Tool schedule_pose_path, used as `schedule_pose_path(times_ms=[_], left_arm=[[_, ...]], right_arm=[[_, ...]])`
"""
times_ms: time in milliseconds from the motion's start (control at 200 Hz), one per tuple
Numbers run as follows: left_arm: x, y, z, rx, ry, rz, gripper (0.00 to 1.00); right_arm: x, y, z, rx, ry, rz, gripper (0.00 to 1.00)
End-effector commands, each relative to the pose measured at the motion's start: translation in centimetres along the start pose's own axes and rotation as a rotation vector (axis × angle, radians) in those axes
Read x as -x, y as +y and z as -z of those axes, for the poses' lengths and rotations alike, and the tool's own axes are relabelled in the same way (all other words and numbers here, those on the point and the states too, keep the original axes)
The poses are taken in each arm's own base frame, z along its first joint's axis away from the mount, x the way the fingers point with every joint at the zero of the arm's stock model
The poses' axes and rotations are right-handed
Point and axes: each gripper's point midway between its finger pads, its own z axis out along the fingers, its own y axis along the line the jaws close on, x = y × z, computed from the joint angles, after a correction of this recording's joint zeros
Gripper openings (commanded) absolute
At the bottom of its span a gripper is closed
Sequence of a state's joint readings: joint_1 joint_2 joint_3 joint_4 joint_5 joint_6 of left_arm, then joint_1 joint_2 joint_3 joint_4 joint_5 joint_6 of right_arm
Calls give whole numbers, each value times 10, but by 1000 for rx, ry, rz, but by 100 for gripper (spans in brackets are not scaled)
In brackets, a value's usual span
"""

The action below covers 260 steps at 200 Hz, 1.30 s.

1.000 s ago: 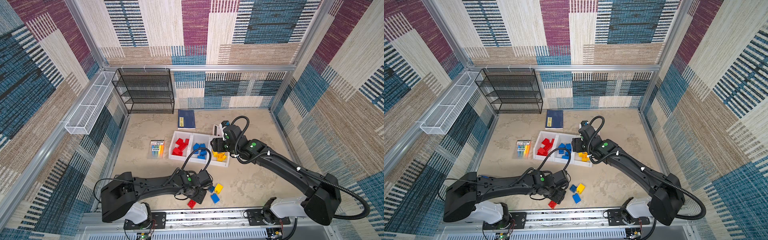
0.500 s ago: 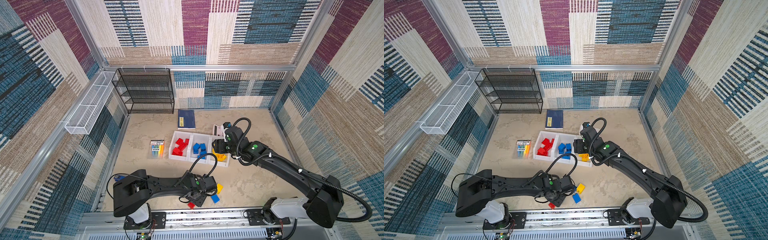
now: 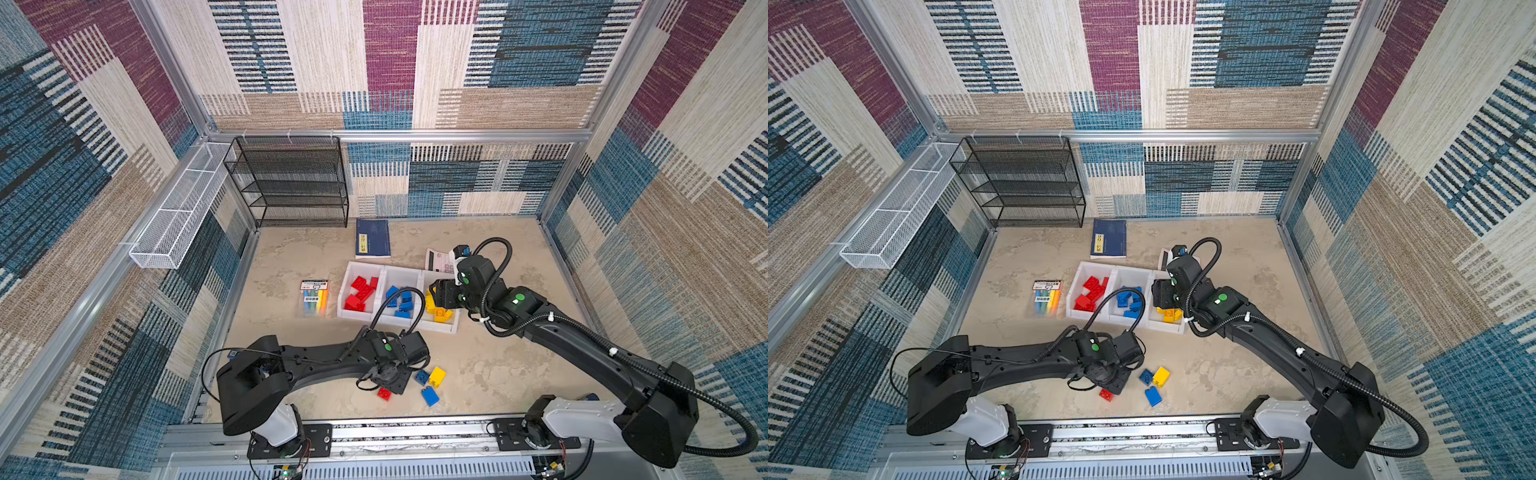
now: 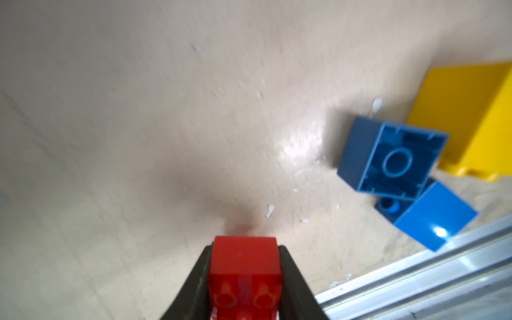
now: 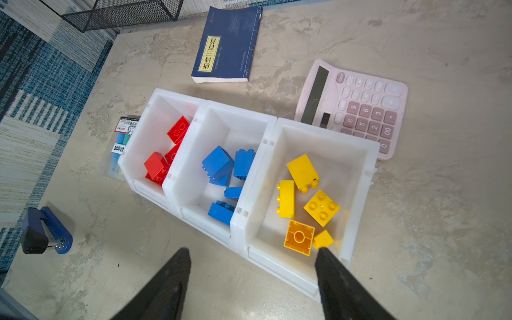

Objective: Sort the legos into containers by color
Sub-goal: 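Carry the red brick with the left gripper over the red compartment, then release the red brick into the red compartment and withdraw the left gripper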

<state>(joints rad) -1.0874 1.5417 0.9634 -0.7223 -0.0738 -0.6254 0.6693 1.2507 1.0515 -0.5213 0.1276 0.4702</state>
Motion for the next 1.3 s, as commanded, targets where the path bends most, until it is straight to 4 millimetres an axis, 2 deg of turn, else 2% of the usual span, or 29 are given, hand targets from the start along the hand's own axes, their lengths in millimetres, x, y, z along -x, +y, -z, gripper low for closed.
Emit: schedule_pose_path(times_ms=[0,145,250,421,541,711,861,1097,1297], left_arm=[[31,23,27,9,-77,23,34],[88,63,67,5,-231,118,34],[119,96,81,19,-287,186,34],[150,150,78,47,-303,314,34],[168,173,68,39,-306,361,34],[189,184,57,26,-287,359,34],[197,188,47,34,-261,355,35],[201,191,40,30,-248,391,57],[195,190,53,29,-272,419,61]], right_arm=[[5,-3,4,-10,-23,-13,73],[6,-3,7,-6,-30,-14,73],[5,-3,8,-5,-29,-17,73],[1,-3,9,4,-20,-27,72],[-3,-4,9,9,-12,-32,72],[-8,-8,11,5,-11,-39,72],[-10,-10,12,-1,-10,-42,72],[-12,-10,12,0,0,-37,72],[-16,-13,12,-9,11,-41,74]])
